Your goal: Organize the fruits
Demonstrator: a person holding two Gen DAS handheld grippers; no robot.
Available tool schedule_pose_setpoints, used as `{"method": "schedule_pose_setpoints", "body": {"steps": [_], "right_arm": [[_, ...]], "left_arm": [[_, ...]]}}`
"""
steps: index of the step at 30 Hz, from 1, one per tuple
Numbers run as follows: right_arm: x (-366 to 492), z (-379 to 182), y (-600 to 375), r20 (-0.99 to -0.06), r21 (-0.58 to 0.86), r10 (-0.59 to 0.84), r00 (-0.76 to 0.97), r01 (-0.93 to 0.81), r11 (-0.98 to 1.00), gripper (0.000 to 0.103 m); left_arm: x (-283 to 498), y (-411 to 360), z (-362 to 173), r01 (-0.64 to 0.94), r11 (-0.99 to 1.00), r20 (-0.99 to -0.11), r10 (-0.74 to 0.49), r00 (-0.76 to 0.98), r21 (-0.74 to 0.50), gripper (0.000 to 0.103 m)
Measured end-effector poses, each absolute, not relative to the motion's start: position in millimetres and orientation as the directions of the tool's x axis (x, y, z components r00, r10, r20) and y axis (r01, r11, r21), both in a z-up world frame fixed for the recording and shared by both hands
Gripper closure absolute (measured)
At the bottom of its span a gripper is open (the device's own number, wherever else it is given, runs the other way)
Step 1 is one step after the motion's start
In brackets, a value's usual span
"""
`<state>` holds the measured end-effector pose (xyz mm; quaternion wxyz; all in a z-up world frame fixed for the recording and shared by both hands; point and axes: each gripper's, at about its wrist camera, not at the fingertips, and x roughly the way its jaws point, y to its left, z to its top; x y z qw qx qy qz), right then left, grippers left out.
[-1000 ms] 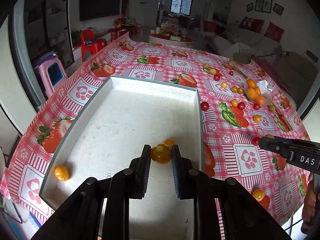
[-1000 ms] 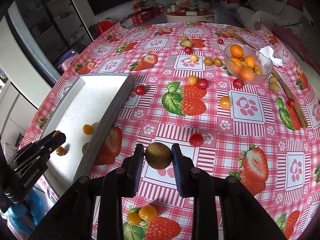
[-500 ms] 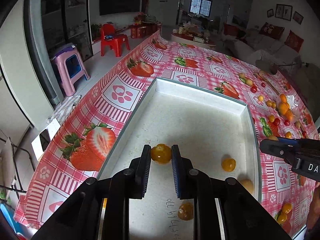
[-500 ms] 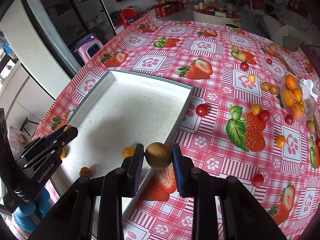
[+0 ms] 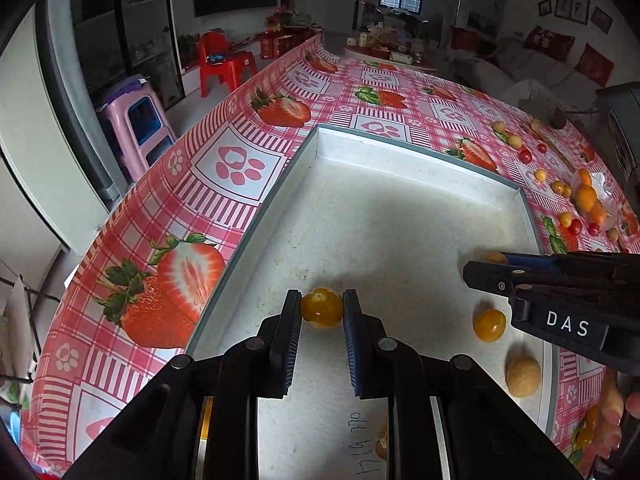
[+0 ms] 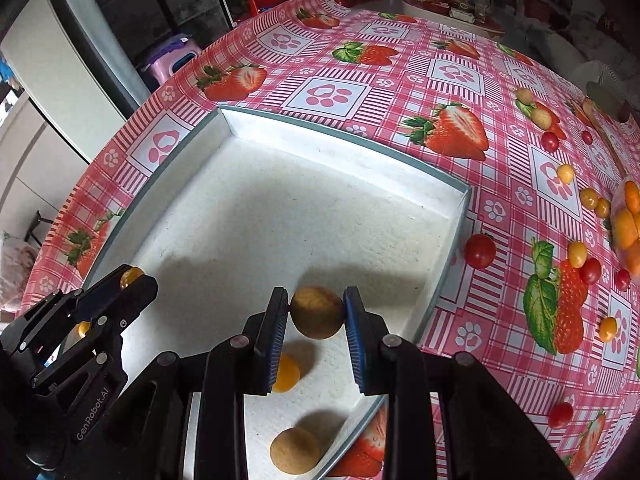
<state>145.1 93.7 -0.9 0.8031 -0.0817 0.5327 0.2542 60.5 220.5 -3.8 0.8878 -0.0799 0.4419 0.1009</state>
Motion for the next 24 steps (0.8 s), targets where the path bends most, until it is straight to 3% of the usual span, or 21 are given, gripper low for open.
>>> {"method": "schedule_pose_setpoints", "body": {"steps": [6,8,11,12,13,14,16,24], "right_arm": [[144.5,-4.3,99.0,-0.9,0.105,0.3,0.317,-0.51,0.854,0.068],[145.8,-3.4,97.8,-0.899,0.125,0.315,0.305,-0.51,0.851,0.061],[144.5,4.1,92.5,-0.886,0.156,0.344,0.31,-0.5,0.852,0.04],[143.4,7.9,90.1,-0.879,0.161,0.353,0.321,-0.497,0.853,0.035],[142.1,12.6,87.3,-0.87,0.172,0.368,0.329,-0.497,0.85,0.032],[141.2,17.2,84.4,-0.863,0.179,0.377,0.336,-0.494,0.851,0.03],[138.2,26.5,76.4,-0.848,0.194,0.395,0.352,-0.487,0.852,0.023],[123.5,46.2,25.1,-0.813,0.238,0.417,0.406,-0.423,0.874,0.023]], "left_arm": [[61.2,218.0,-9.7,-0.24,0.97,-0.818,0.106,0.565,-0.041,0.081],[60.3,217.2,-10.0,-0.237,0.971,-0.819,0.11,0.564,-0.033,0.08],[59.4,217.6,-9.7,-0.24,0.97,-0.82,0.115,0.561,-0.029,0.078],[58.8,217.9,-9.4,-0.244,0.969,-0.82,0.117,0.56,-0.029,0.06],[57.4,218.4,-8.1,-0.252,0.967,-0.814,0.123,0.568,-0.03,0.034],[54.1,218.3,-5.0,-0.26,0.965,-0.798,0.136,0.586,-0.027,0.029],[50.1,216.8,0.5,-0.256,0.967,-0.781,0.15,0.606,-0.013,0.029],[42.0,198.6,20.8,-0.229,0.973,-0.768,0.144,0.624,-0.003,0.029]]}}
